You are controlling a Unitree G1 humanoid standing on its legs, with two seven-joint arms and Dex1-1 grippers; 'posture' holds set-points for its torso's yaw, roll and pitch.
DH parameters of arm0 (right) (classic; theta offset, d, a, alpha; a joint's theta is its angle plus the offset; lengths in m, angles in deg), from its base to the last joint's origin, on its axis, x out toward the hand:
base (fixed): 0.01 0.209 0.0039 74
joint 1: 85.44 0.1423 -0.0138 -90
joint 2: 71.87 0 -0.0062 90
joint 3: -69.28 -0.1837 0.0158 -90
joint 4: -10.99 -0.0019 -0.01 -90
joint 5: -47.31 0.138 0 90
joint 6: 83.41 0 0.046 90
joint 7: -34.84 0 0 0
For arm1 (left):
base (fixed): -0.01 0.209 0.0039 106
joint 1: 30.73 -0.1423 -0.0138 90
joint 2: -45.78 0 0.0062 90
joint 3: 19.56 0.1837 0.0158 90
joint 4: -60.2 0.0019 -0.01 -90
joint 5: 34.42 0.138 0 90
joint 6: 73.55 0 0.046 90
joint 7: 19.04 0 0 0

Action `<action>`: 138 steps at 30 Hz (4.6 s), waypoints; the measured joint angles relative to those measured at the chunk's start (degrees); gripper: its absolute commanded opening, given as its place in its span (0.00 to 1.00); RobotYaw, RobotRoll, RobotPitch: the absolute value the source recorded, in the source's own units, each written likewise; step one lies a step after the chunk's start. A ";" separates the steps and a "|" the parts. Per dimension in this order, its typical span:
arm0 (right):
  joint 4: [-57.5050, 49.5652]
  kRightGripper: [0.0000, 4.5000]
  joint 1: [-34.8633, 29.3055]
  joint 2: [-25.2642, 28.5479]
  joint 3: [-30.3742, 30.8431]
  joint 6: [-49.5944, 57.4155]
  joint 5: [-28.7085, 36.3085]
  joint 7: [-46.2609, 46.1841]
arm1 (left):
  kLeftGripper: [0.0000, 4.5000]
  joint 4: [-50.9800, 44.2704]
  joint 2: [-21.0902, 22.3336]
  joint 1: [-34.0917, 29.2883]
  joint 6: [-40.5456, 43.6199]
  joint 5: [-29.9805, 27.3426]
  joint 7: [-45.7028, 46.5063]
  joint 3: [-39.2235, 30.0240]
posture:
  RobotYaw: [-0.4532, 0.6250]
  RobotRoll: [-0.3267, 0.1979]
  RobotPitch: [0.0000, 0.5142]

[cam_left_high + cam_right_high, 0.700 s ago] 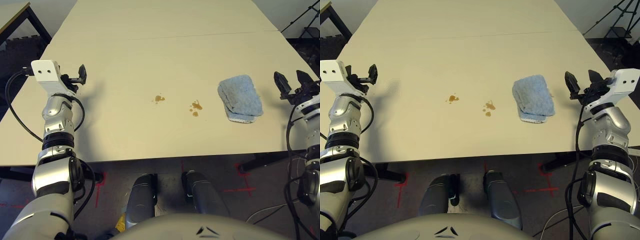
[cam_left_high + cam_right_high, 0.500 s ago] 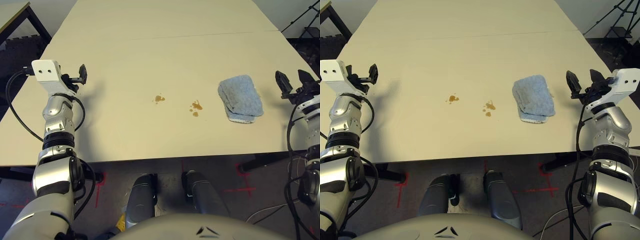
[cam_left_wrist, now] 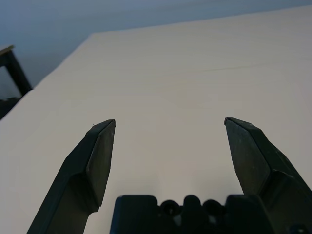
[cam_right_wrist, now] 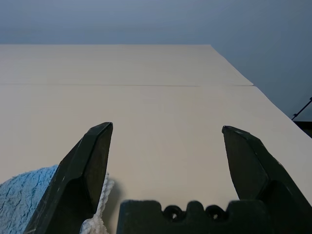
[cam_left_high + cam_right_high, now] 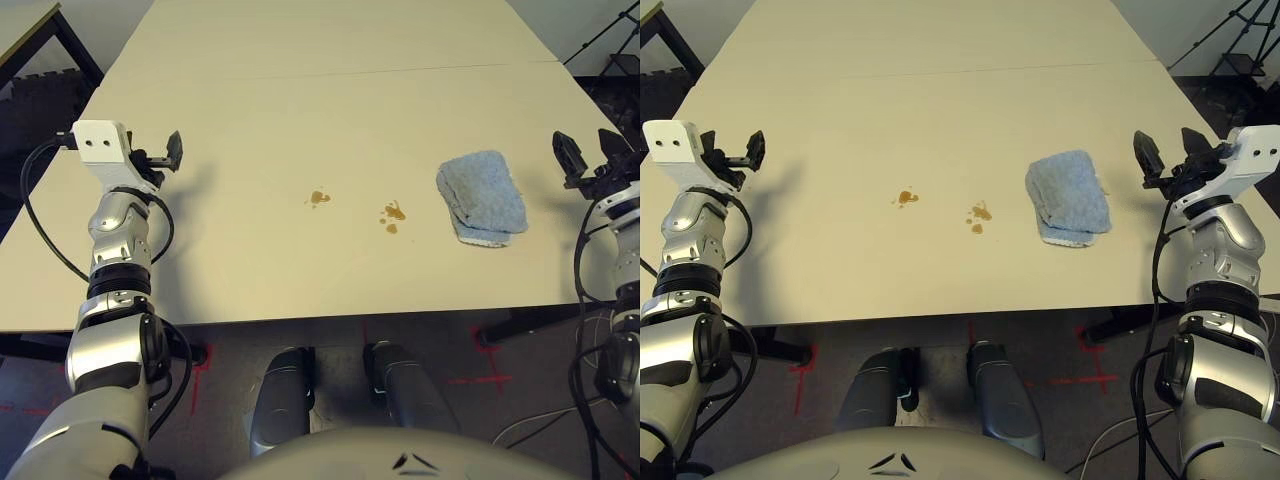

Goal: Wipe the water off the table with a rag.

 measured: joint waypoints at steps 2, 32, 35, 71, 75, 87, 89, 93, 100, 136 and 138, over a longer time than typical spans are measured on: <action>0.01 0.99 0.33 0.00 0.05 0.36 -0.01 0.01 | 1.00 -4.07 0.07 -1.09 1.71 -1.37 -6.34 1.03 | 0.30 0.62 0.28; -11.63 0.99 -3.19 3.30 4.50 31.09 1.74 9.87 | 1.00 -32.75 2.44 -14.05 27.50 -13.77 -39.57 9.46 | 0.30 0.62 0.26; -14.00 0.99 -4.77 2.10 5.65 34.13 1.86 10.41 | 1.00 -32.83 2.18 -14.05 27.37 -13.67 -39.54 9.50 | 0.30 0.62 0.25; -11.63 0.96 -2.67 -0.34 15.88 34.47 -6.04 11.58 | 1.00 -33.25 2.19 -14.08 27.07 -13.21 -39.00 9.47 | 0.32 0.62 0.24; -12.53 0.70 -3.02 -0.34 16.22 34.98 -6.08 11.60 | 1.00 -33.21 2.19 -14.04 26.97 -13.13 -39.00 9.48 | 0.32 0.62 0.23; -11.32 0.04 -1.99 -0.69 16.15 33.87 -7.25 7.93 | 1.00 -33.09 2.18 -13.90 26.43 -12.95 -39.00 9.49 | 0.32 0.62 0.23; -11.33 0.04 -1.71 -1.10 15.95 34.38 -7.15 6.51 | 1.00 -33.08 2.20 -13.90 26.42 -12.94 -39.03 9.49 | 0.32 0.62 0.23; -12.34 0.04 -1.31 -1.92 15.72 35.81 -7.13 2.91 | 1.00 -33.09 3.73 -13.98 27.13 -12.89 -40.59 10.14 | 0.31 0.62 0.23; -18.11 0.04 -2.24 -4.22 15.73 40.02 -7.14 -1.78 | 1.00 -32.88 4.99 -14.07 27.32 -12.08 -42.73 10.60 | 0.31 0.62 0.23; -45.28 0.04 -9.99 -20.87 27.74 57.84 -2.93 -2.28 | 1.00 -32.85 5.32 -14.09 27.35 -11.98 -43.79 10.62 | 0.33 0.62 0.24; -45.04 0.04 -9.87 -21.14 27.74 57.73 -2.93 -2.29 | 1.00 -32.86 5.31 -14.09 27.35 -11.98 -43.78 10.62 | 0.33 0.62 0.23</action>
